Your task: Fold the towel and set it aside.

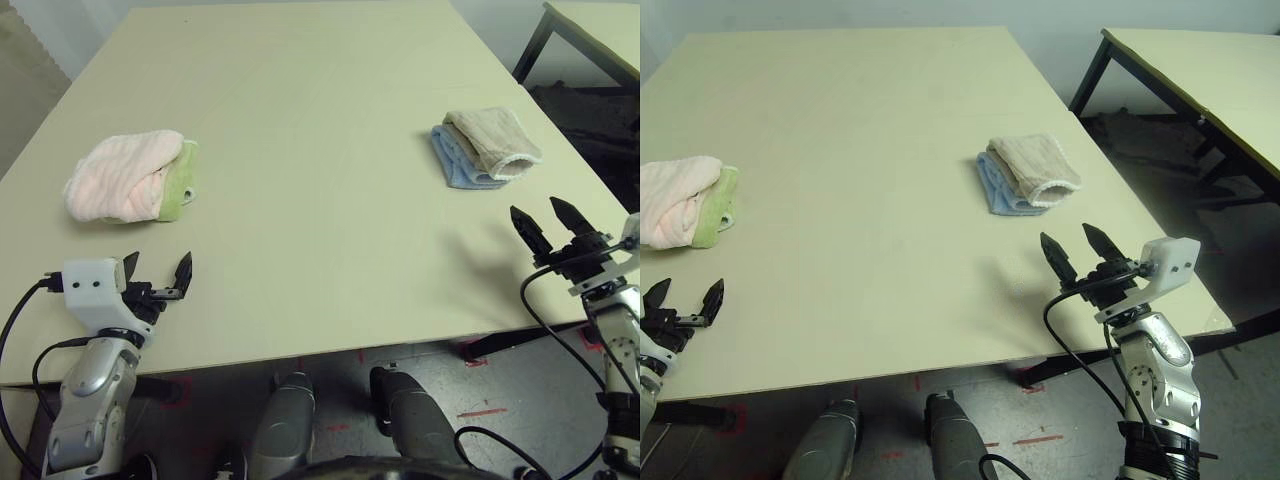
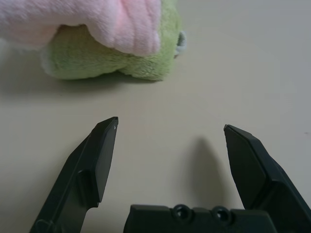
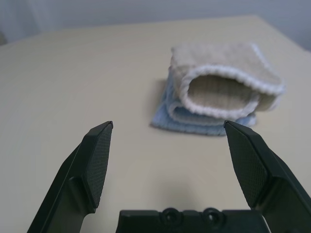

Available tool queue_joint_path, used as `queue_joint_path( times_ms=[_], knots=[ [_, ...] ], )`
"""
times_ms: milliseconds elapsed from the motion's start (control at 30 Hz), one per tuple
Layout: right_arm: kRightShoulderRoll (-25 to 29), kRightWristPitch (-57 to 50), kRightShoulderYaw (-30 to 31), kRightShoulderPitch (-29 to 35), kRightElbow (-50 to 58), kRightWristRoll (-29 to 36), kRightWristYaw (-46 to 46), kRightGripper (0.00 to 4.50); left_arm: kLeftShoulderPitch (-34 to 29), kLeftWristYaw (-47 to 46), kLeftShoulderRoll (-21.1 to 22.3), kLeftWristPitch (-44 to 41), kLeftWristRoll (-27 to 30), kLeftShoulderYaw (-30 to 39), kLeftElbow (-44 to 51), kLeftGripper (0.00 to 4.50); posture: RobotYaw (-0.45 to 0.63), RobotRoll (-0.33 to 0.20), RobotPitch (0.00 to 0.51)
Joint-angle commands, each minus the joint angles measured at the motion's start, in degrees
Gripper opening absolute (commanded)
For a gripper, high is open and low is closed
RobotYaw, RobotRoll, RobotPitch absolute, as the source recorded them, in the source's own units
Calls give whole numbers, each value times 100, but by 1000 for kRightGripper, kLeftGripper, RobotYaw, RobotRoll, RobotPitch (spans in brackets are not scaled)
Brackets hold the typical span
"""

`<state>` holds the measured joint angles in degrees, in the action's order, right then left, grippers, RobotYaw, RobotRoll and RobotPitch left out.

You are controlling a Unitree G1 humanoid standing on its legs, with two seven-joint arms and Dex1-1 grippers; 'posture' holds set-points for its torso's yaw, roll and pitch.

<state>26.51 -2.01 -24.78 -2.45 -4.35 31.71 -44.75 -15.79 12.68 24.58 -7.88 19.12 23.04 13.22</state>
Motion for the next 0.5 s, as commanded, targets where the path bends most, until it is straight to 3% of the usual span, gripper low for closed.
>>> queue_joint_path(
  times_ms=[33, 500],
  knots=[
    [49, -32, -29, 27, -260, 71, -112, 4500, 1, -1, -28, -2, -77, 133, -74, 4454, 97, 0, 155],
    [-65, 218, -16, -63, -545, 201, -425, 4500, 103, 3, -60, -45, -44, 441, -161, 4454, 90, 0, 145]
  ],
)
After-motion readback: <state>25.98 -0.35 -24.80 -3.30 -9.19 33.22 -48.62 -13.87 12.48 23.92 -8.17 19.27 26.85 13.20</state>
